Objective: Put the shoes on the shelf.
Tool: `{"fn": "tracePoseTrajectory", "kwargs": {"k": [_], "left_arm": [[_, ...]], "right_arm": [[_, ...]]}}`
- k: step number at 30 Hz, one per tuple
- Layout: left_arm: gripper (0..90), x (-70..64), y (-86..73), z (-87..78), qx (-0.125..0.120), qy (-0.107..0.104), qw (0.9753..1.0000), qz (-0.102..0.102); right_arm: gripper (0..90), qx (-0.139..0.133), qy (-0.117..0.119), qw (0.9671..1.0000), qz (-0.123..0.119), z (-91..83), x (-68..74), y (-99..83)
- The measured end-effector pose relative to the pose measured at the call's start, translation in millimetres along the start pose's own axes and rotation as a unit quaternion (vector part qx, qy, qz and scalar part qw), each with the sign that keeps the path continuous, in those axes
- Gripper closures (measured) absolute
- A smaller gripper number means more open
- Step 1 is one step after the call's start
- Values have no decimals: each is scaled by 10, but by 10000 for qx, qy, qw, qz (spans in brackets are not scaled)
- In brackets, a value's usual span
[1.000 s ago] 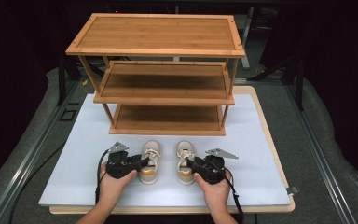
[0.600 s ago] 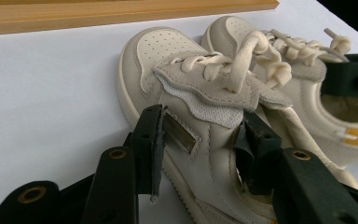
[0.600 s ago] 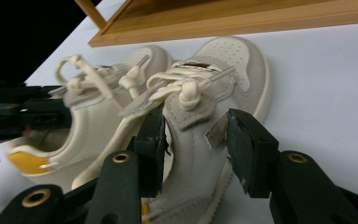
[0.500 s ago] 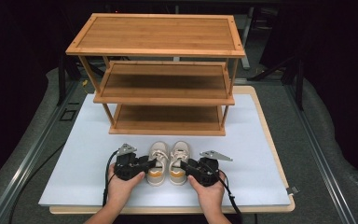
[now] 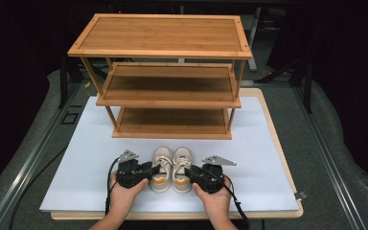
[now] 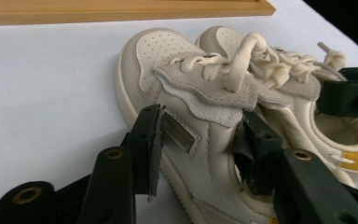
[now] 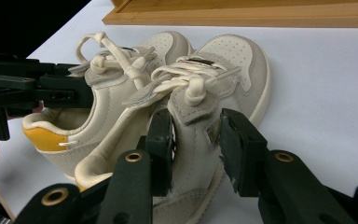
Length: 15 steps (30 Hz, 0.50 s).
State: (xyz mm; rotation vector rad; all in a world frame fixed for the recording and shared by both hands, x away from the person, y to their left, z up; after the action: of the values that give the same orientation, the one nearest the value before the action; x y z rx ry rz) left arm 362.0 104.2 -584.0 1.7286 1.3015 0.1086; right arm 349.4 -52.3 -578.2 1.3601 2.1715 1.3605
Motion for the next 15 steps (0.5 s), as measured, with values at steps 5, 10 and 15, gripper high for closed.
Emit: {"fn": "tracePoseTrajectory", "kwargs": {"k": [5,10,15], "left_arm": [[529,11,-42,-25,53,-134,9998,-99],[544,-8,-48,-66,-5,-148,9998,-93],[562,-11,-45,-57,40,-188,9997,-125]], "right_arm": [[655,36,41,10000,-68,-10,16,-7],[655,133,96,9998,-81,-37,45,-33],[647,-17,69,9999,91,-23,61,-34]]}}
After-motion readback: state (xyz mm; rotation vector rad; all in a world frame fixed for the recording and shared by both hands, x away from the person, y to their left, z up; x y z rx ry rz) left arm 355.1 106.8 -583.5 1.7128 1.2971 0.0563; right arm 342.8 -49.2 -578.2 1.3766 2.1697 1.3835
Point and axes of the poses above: each handheld gripper's, and its own axes: z roughly forward along the jaws, y roughly out of its top, x roughly to its left, the point moved 10 cm from there along z, roughly forward along the jaws, and after that the axes turned 7 degrees about -z, right-handed, at the moved point
